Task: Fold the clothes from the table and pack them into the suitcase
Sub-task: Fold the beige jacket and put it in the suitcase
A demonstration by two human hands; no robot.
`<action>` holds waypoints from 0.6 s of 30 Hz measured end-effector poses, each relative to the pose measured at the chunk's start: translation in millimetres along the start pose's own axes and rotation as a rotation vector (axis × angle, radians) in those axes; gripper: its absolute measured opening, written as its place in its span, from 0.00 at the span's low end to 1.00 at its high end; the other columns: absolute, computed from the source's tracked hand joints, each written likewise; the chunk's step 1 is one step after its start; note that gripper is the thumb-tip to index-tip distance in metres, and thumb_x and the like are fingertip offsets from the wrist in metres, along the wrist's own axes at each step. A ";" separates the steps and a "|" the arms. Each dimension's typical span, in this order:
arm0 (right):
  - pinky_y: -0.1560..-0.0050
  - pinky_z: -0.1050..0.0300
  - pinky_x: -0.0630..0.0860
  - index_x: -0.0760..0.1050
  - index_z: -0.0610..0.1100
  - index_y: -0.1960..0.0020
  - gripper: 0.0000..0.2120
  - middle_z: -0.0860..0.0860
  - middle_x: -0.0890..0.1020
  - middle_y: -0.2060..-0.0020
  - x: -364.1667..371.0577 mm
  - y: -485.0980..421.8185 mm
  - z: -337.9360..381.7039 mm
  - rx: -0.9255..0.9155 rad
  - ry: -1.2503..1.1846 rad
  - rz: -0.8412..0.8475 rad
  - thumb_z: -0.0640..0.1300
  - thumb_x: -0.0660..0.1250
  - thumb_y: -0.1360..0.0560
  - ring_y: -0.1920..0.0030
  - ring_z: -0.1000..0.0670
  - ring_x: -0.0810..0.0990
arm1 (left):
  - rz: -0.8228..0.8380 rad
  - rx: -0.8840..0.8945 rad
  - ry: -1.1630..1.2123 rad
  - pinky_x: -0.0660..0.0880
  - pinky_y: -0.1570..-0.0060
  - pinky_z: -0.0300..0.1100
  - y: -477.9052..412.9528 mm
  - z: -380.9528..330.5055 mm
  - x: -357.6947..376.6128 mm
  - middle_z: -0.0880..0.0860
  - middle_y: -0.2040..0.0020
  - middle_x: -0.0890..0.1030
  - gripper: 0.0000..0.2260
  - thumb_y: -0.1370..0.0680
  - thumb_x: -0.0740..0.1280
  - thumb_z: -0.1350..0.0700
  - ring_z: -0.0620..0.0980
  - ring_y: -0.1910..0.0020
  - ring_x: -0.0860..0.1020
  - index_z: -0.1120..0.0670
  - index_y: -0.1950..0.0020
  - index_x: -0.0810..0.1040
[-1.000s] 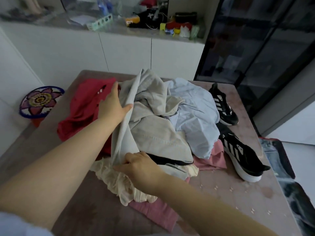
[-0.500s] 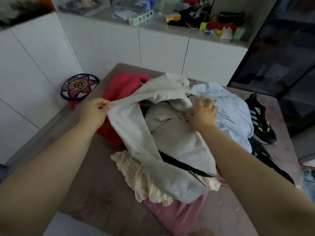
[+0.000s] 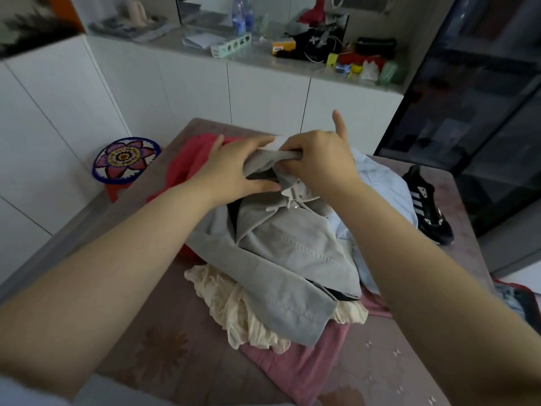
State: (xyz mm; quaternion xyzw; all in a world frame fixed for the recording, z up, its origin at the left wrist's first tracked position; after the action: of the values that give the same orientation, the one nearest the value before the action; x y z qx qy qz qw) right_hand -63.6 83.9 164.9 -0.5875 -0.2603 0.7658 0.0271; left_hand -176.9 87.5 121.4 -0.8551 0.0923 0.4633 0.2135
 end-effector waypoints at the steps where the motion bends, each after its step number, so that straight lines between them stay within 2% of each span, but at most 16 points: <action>1: 0.28 0.51 0.35 0.81 0.50 0.54 0.07 0.53 0.82 0.63 -9.7 -0.2 8.8 -0.035 0.006 -0.020 0.50 0.65 0.25 0.54 0.50 0.79 | -0.047 0.008 0.018 0.53 0.30 0.41 -3.1 -3.3 -5.0 0.47 0.39 0.78 0.26 0.30 0.72 0.43 0.47 0.38 0.73 0.48 0.34 0.72; 2: 0.28 0.51 0.34 0.81 0.51 0.54 0.07 0.54 0.81 0.63 -19.7 -1.0 15.3 -0.072 -0.006 -0.058 0.51 0.65 0.25 0.53 0.51 0.79 | -0.108 0.007 0.067 0.59 0.37 0.33 -4.5 -5.6 -14.3 0.47 0.47 0.80 0.20 0.28 0.71 0.46 0.47 0.44 0.76 0.50 0.38 0.77; 3: 0.29 0.51 0.35 0.81 0.51 0.53 0.07 0.56 0.82 0.61 -30.3 -1.7 17.8 -0.093 -0.065 -0.105 0.51 0.66 0.26 0.51 0.52 0.78 | -0.158 -0.007 0.141 0.66 0.46 0.31 -5.5 -3.3 -24.8 0.47 0.53 0.81 0.16 0.28 0.72 0.48 0.48 0.50 0.77 0.52 0.43 0.80; 4: 0.29 0.51 0.35 0.81 0.52 0.51 0.08 0.58 0.81 0.58 -39.8 -2.4 13.8 -0.079 -0.158 -0.144 0.53 0.67 0.26 0.47 0.53 0.77 | -0.186 -0.027 0.213 0.70 0.53 0.34 -6.5 1.7 -33.6 0.49 0.56 0.81 0.14 0.29 0.71 0.49 0.49 0.54 0.78 0.54 0.47 0.81; 6: 0.28 0.49 0.37 0.78 0.54 0.45 0.12 0.62 0.78 0.49 -54.4 -3.0 -5.9 0.010 -0.357 -0.194 0.57 0.66 0.26 0.39 0.56 0.73 | -0.167 -0.104 0.279 0.71 0.58 0.39 -9.2 19.2 -42.7 0.54 0.57 0.82 0.11 0.28 0.72 0.51 0.51 0.56 0.78 0.58 0.52 0.81; 9: 0.27 0.41 0.44 0.71 0.56 0.35 0.23 0.61 0.73 0.37 -39.0 1.7 -35.5 0.107 -0.435 -0.081 0.62 0.65 0.28 0.36 0.60 0.66 | -0.120 -0.217 0.285 0.66 0.67 0.32 -10.9 44.7 -47.8 0.56 0.63 0.77 0.09 0.27 0.72 0.56 0.45 0.64 0.72 0.62 0.58 0.79; 12: 0.27 0.45 0.55 0.64 0.59 0.30 0.40 0.60 0.68 0.32 24.7 24.3 -42.8 0.113 -0.581 0.268 0.65 0.74 0.37 0.34 0.60 0.63 | -0.078 -0.252 0.297 0.66 0.64 0.36 -11.2 53.4 -45.8 0.58 0.60 0.77 0.12 0.28 0.73 0.54 0.46 0.61 0.72 0.63 0.55 0.80; 14: 0.29 0.44 0.62 0.57 0.60 0.27 0.52 0.57 0.69 0.31 62.7 43.8 -39.4 0.066 -0.674 0.455 0.67 0.77 0.45 0.30 0.54 0.65 | -0.066 -0.266 0.309 0.68 0.59 0.40 -11.4 58.6 -44.3 0.62 0.54 0.80 0.15 0.28 0.73 0.52 0.48 0.58 0.73 0.64 0.50 0.80; 16: 0.30 0.45 0.64 0.51 0.57 0.24 0.58 0.53 0.68 0.30 91.7 57.6 -56.3 0.073 -0.539 0.490 0.63 0.79 0.45 0.29 0.50 0.65 | -0.044 -0.274 0.328 0.70 0.55 0.41 -11.4 61.9 -41.0 0.61 0.51 0.81 0.17 0.29 0.73 0.52 0.48 0.56 0.74 0.64 0.48 0.80; 17: 0.31 0.45 0.65 0.53 0.55 0.24 0.56 0.52 0.69 0.30 99.5 62.2 -65.6 0.099 -0.463 0.461 0.61 0.78 0.44 0.29 0.49 0.66 | -0.030 -0.284 0.327 0.71 0.52 0.41 -11.4 64.2 -39.0 0.59 0.51 0.81 0.18 0.29 0.73 0.51 0.48 0.55 0.75 0.63 0.48 0.80; 18: 0.33 0.46 0.67 0.58 0.54 0.25 0.50 0.51 0.71 0.32 100.1 64.0 -69.5 0.123 -0.467 0.399 0.60 0.77 0.42 0.32 0.48 0.69 | -0.022 -0.297 0.333 0.71 0.51 0.39 -11.2 66.6 -37.0 0.57 0.51 0.82 0.16 0.29 0.73 0.51 0.47 0.55 0.76 0.62 0.49 0.81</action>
State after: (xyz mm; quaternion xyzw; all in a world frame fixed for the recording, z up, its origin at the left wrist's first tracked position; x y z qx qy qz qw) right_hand -14.1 88.9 36.6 -0.4324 -0.0923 0.8845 -0.1487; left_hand -243.5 126.0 123.4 -0.9428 0.0479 0.3220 0.0721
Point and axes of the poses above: each hand's wrist, its own y-axis away from the middle knuckle, its own x-axis out of the palm, z = x × y, the point moved 10 cm from there along -y, towards the middle knuckle
